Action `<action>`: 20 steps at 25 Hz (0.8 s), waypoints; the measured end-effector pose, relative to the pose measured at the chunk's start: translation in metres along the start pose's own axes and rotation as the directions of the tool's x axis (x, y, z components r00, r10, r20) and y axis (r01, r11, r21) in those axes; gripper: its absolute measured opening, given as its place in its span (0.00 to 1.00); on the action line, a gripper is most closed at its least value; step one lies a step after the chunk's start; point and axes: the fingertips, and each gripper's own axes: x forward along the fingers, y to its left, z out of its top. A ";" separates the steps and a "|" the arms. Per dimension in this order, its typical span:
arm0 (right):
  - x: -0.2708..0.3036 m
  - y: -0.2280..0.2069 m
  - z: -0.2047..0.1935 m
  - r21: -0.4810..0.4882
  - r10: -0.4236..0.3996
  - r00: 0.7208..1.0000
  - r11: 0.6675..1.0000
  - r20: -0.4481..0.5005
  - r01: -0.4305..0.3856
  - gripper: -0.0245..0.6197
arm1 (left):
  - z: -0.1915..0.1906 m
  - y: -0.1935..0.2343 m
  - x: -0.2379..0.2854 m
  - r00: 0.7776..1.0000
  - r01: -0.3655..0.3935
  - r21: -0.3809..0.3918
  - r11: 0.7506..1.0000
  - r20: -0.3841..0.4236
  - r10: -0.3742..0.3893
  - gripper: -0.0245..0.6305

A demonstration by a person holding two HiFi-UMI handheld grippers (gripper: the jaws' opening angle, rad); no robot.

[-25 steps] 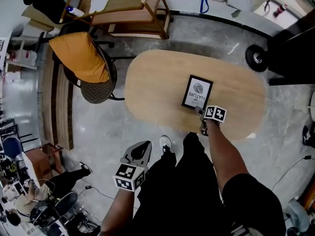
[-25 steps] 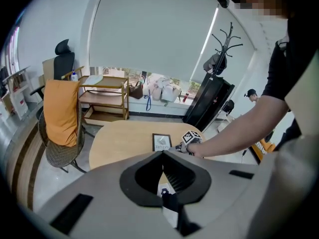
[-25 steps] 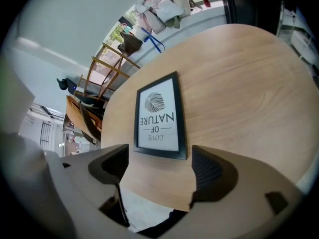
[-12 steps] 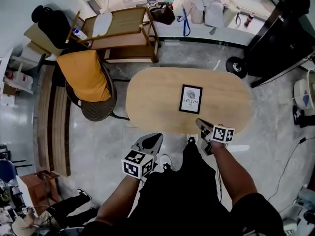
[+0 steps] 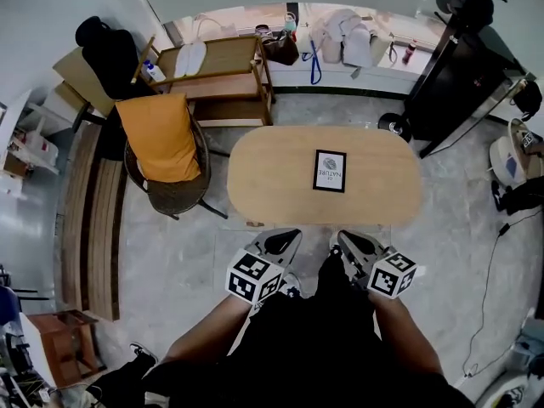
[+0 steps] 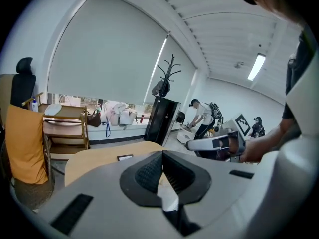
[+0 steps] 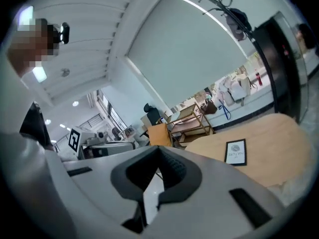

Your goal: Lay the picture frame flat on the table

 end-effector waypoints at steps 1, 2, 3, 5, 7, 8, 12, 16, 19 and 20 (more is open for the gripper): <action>-0.008 0.009 0.000 -0.031 -0.016 1.000 0.999 0.000 0.016 0.04 | -0.001 -0.005 -0.003 1.000 0.014 0.002 1.000 -0.001 -0.014 0.04; -0.015 0.015 0.002 -0.051 -0.029 1.000 0.998 0.008 0.029 0.04 | -0.001 -0.009 -0.006 1.000 0.024 0.011 1.000 -0.003 -0.024 0.04; -0.022 0.020 0.004 -0.063 -0.041 0.999 0.997 0.019 0.042 0.04 | -0.001 -0.012 -0.007 1.000 0.031 0.023 0.999 -0.005 -0.031 0.04; -0.036 0.022 0.008 -0.068 -0.068 0.997 0.995 0.039 0.071 0.04 | 0.001 -0.018 -0.007 1.000 0.031 0.043 0.999 -0.004 -0.031 0.04; -0.048 0.020 0.012 -0.061 -0.093 0.994 0.994 0.052 0.096 0.04 | 0.005 -0.023 -0.006 1.000 0.028 0.046 0.999 0.004 -0.028 0.04; -0.054 0.019 0.014 -0.059 -0.102 0.993 0.993 0.058 0.106 0.04 | 0.008 -0.026 -0.006 1.000 0.028 0.049 0.998 0.009 -0.028 0.04; -0.072 0.016 0.026 -0.083 -0.116 0.991 0.989 0.066 0.121 0.04 | 0.019 -0.038 -0.002 0.999 0.014 0.074 0.997 0.027 -0.016 0.04; -0.091 0.008 0.035 -0.107 -0.108 0.992 0.988 0.066 0.114 0.04 | 0.025 -0.051 0.004 0.999 -0.011 0.057 0.998 0.047 0.008 0.04; -0.109 -0.001 0.044 -0.129 -0.104 0.992 0.985 0.072 0.113 0.04 | 0.032 -0.065 0.014 0.998 -0.023 0.060 0.998 0.064 0.019 0.04; -0.113 -0.005 0.045 -0.130 -0.103 0.992 0.985 0.073 0.112 0.04 | 0.034 -0.070 0.016 0.997 -0.027 0.062 0.998 0.069 0.023 0.04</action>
